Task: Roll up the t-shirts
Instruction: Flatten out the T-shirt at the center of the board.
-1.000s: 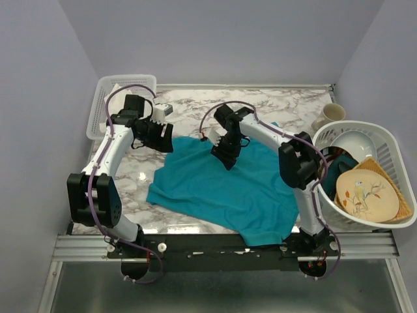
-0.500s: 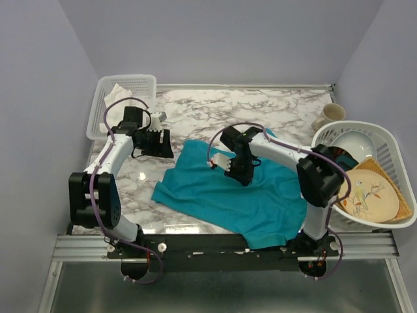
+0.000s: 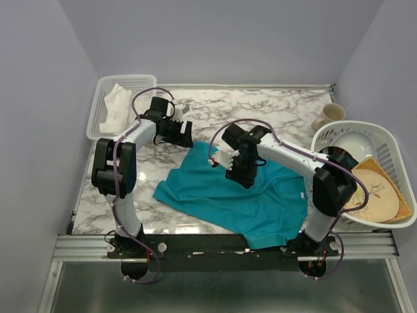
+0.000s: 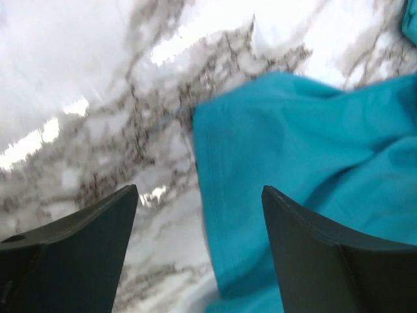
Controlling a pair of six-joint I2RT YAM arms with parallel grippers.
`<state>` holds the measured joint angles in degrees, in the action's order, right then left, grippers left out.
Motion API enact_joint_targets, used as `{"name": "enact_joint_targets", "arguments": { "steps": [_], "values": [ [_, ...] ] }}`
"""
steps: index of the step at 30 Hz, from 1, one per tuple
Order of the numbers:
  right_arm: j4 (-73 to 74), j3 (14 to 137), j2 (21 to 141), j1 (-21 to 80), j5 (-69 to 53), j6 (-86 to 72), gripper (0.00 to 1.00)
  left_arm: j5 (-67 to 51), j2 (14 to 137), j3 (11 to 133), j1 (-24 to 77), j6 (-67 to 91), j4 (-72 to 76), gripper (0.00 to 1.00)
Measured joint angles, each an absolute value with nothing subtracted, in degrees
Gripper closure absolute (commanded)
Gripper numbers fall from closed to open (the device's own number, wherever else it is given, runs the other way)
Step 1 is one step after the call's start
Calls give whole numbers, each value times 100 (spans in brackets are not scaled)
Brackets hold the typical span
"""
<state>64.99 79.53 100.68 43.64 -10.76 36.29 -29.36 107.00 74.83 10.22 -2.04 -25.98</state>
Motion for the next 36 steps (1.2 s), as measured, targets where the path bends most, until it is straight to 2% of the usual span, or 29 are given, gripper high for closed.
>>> {"name": "enact_joint_targets", "arguments": {
  "steps": [6, 14, 26, 36],
  "values": [
    [6536, 8038, 9918, 4176, -989, 3555, 53, -2947, 11570, 8221, 1063, -117, -2283, 28],
    [6567, 8497, 10062, 3006, -805, 3356, 53, -3070, 12167, 8809, 1258, -54, -2239, 39],
    [6497, 9174, 10495, 2711, -574, 3280, 53, -2893, 12066, 8635, 1544, 93, -2189, 32],
    [6215, 10132, 11592, 2139, -215, 3105, 53, -2670, 11937, 8460, 1551, 158, -2158, 36]
  ]
}}
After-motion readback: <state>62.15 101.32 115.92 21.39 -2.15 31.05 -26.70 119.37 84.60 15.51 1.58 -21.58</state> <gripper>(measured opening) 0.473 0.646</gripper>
